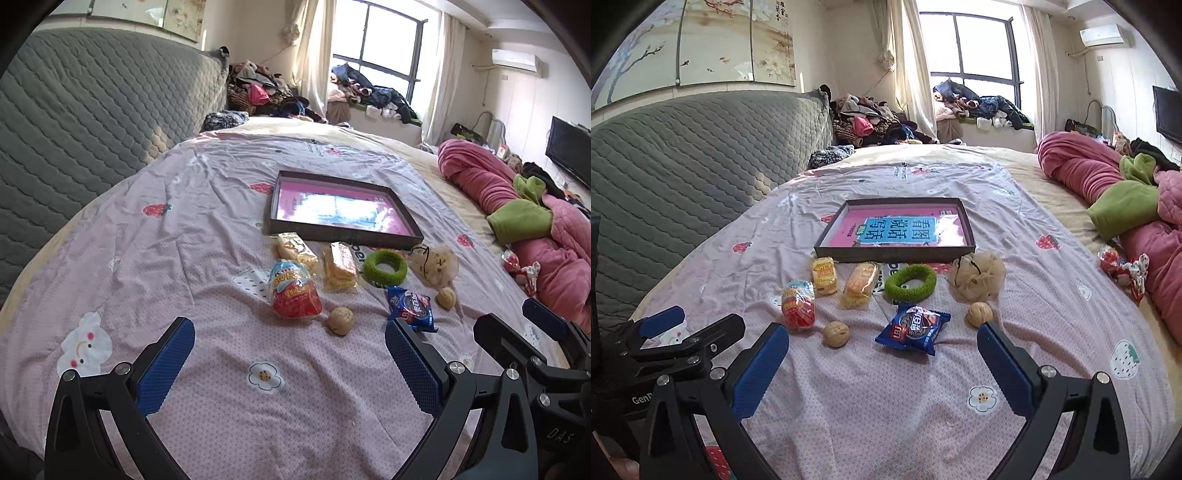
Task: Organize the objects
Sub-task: 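Move both grippers toward the snacks in front of the tray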
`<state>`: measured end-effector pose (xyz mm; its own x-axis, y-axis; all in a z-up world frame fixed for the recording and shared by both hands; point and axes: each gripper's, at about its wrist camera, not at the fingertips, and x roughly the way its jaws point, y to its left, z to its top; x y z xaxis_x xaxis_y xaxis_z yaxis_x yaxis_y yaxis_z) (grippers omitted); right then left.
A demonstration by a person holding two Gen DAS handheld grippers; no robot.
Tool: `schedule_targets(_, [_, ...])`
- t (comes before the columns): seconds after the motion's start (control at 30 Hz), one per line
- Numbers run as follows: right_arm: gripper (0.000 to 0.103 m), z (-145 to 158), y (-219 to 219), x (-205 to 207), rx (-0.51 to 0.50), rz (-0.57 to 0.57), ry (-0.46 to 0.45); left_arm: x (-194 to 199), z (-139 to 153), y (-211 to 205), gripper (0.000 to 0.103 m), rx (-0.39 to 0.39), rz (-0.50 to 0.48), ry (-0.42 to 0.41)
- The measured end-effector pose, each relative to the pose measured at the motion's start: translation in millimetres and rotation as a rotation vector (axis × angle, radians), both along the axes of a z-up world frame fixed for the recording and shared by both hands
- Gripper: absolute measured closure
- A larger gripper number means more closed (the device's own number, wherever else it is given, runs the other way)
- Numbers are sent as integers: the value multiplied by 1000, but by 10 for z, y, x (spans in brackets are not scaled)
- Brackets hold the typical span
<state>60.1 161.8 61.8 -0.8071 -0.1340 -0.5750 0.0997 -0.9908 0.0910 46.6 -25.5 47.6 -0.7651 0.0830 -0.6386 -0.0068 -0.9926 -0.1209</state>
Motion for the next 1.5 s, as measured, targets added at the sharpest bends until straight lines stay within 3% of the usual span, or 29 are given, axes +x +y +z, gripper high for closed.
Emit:
schedule_targets(0.57, [0,264,28,-1,-25,-12,50,-72,249,-76,0,4,32,30])
schedule_targets(1.17, [0,373,-9,-274,2,-2,60,-425,438,-83,0,8,-11,52])
schedule_targets(1.5, [0,356,5,-508,10,-2,42,-653,471,2,0,-46,8,59])
